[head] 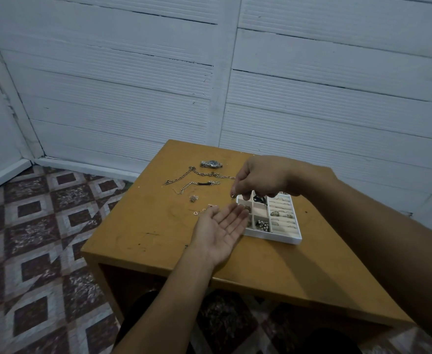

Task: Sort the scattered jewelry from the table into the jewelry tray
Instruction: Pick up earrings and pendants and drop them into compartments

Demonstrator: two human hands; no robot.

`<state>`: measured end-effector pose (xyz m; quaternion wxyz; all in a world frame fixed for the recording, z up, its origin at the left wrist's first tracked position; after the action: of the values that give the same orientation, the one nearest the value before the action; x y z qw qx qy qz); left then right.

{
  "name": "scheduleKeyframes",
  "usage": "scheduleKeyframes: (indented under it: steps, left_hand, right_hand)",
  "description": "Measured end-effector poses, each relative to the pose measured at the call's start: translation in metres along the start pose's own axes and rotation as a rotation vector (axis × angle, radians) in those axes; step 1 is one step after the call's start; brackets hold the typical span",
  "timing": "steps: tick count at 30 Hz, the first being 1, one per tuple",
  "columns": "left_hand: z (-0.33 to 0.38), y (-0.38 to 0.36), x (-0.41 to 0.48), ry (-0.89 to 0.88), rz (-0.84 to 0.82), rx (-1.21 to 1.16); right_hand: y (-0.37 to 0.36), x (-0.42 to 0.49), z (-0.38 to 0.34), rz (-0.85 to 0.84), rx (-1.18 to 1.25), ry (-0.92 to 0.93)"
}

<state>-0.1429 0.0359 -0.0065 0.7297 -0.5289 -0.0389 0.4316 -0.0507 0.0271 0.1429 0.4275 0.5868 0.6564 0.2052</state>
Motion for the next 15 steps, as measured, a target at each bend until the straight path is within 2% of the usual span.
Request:
scheduleKeyframes:
  steps: [7, 15]
  left_hand:
    - [-0.007, -0.001, -0.005, 0.028, -0.044, 0.018]
    - [-0.014, 0.000, -0.004, 0.076, 0.011, -0.018]
  right_hand:
    - [-0.020, 0.007, 0.011, 0.013, -0.099, -0.070]
    - [-0.025, 0.011, 0.016, 0.050, 0.013, -0.129]
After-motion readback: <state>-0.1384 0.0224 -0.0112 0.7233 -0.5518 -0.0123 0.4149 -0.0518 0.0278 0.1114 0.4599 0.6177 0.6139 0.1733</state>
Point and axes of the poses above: each hand's wrist, its own x-axis towards the middle knuckle, its own y-axis out of the back of the hand, z = x × y, the point moved 3 cm from there along x, towards the middle knuckle, and after that the axes turned 5 degrees about x, right-handed, at the moved point
